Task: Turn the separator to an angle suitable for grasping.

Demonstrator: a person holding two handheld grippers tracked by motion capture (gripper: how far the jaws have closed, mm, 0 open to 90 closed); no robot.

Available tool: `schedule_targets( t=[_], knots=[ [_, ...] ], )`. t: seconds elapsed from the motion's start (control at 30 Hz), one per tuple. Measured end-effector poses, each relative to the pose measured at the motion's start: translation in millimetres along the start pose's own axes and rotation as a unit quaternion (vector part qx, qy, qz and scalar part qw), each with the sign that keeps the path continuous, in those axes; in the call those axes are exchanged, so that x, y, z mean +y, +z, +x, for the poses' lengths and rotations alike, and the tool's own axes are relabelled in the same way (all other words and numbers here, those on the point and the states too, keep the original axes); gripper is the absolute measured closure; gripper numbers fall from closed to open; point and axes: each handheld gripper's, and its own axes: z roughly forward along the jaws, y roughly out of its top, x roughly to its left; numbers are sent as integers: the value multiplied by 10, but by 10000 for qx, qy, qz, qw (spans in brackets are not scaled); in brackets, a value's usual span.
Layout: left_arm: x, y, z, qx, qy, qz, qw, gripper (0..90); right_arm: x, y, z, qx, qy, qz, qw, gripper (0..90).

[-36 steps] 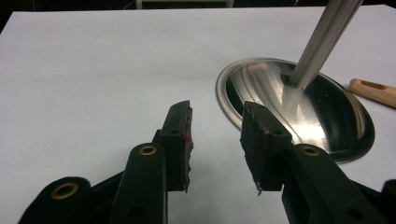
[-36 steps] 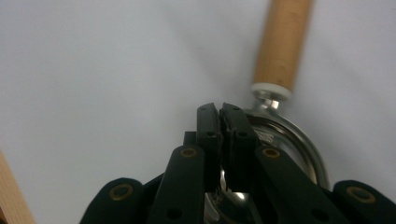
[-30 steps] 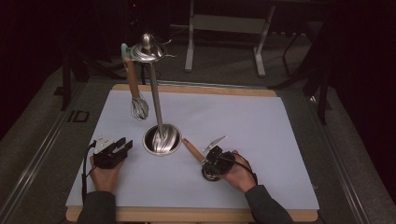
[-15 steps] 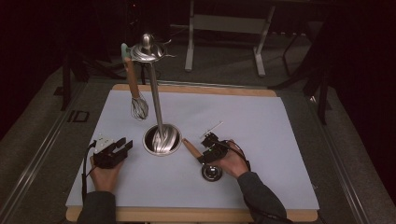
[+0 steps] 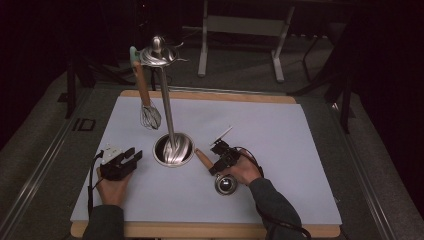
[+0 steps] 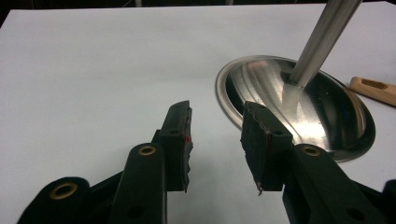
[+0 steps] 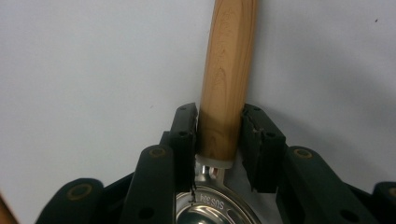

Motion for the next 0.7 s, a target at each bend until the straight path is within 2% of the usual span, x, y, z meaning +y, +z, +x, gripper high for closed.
schedule_targets(
  t=[0.17, 0.23, 0.27, 0.33, 0.47, 0.7],
  knots=[
    [0, 0, -2, 6, 7, -1, 10000, 629, 42, 18, 117, -449, -136, 151, 9988, 687],
    [0, 0, -2, 4, 6, -1, 10000, 629, 48, 17, 127, -456, -90, 168, 9988, 693],
    [0, 0, -1, 4, -1, -3, 10000, 629, 51, 16, 148, -353, -87, 157, 9992, 705],
    [0, 0, 0, 1, -5, -2, 10000, 628, 44, 10, 158, -428, -83, 142, 9989, 706],
    [0, 0, 0, 1, -2, 2, 10000, 628, 28, -12, 152, -380, -36, 61, 9993, 706],
    [1, 1, 1, 0, 0, 6, 10000, 628, -11, -53, 146, -357, -108, -45, 9993, 706]
  ],
)
